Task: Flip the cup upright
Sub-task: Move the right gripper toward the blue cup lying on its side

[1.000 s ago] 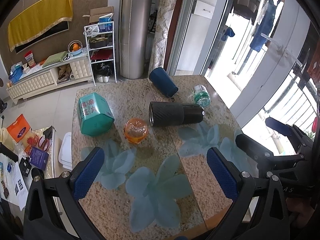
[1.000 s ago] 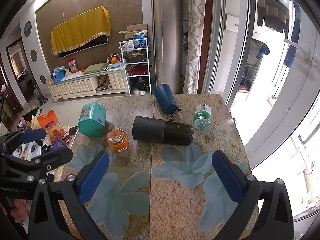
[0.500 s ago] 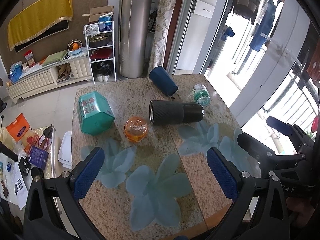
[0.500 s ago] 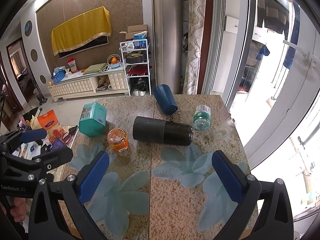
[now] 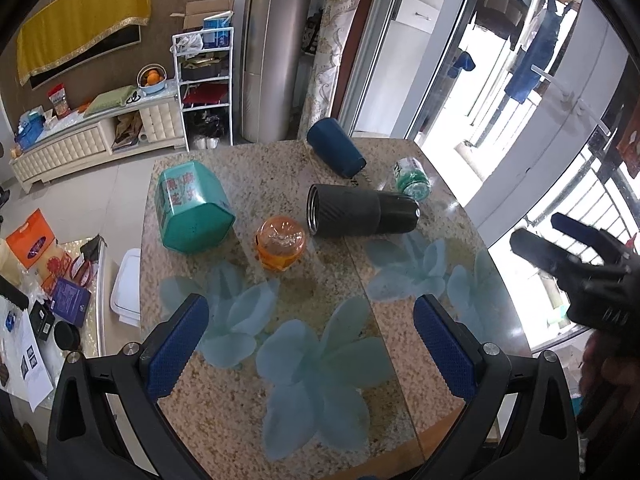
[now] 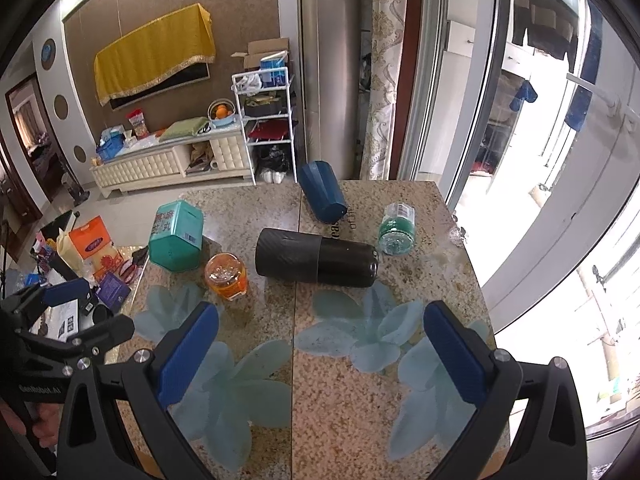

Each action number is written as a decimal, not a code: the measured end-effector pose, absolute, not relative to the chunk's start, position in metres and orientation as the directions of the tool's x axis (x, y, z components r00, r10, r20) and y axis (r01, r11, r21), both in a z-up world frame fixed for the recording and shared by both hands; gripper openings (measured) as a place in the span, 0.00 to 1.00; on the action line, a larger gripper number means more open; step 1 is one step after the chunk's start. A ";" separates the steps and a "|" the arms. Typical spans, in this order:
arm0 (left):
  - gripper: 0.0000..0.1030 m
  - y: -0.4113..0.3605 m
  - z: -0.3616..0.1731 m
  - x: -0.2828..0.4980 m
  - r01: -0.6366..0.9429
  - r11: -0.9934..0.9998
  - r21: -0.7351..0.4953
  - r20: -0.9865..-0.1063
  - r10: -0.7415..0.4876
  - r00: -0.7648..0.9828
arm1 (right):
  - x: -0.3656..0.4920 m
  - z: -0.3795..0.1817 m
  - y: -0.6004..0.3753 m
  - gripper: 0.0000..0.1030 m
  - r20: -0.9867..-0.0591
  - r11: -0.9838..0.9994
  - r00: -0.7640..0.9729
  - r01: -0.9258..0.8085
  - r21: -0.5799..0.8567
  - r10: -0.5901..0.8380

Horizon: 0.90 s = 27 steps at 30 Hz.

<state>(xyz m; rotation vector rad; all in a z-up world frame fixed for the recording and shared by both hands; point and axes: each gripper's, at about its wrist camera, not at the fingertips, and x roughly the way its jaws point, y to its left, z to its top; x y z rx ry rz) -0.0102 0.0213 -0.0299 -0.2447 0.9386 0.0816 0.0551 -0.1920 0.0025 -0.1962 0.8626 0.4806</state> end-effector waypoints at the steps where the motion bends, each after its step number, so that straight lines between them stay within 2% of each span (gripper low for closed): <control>1: 1.00 0.023 -0.033 -0.009 -0.176 0.968 -0.178 -0.810 -0.042 0.585 | 0.057 0.003 -0.190 1.00 -0.772 0.874 0.549 -0.485 0.018 0.321; 8: 1.00 0.030 -0.049 -0.002 -0.208 0.952 -0.225 -0.830 -0.076 0.553 | 0.076 0.015 -0.172 1.00 -0.777 0.847 0.553 -0.529 -0.048 0.302; 15: 1.00 0.044 -0.054 0.010 -0.246 0.934 -0.260 -0.832 -0.087 0.548 | 0.118 0.015 -0.155 1.00 -0.792 0.817 0.513 -0.576 -0.031 0.331; 18: 1.00 0.050 -0.055 0.016 -0.259 0.919 -0.297 -0.820 -0.107 0.562 | 0.141 0.011 -0.142 1.00 -0.802 0.796 0.487 -0.605 -0.024 0.346; 27: 1.00 0.060 -0.074 0.029 -0.351 0.887 -0.301 -0.847 -0.080 0.525 | 0.206 -0.018 -0.092 1.00 -0.846 0.714 0.405 -0.699 -0.041 0.347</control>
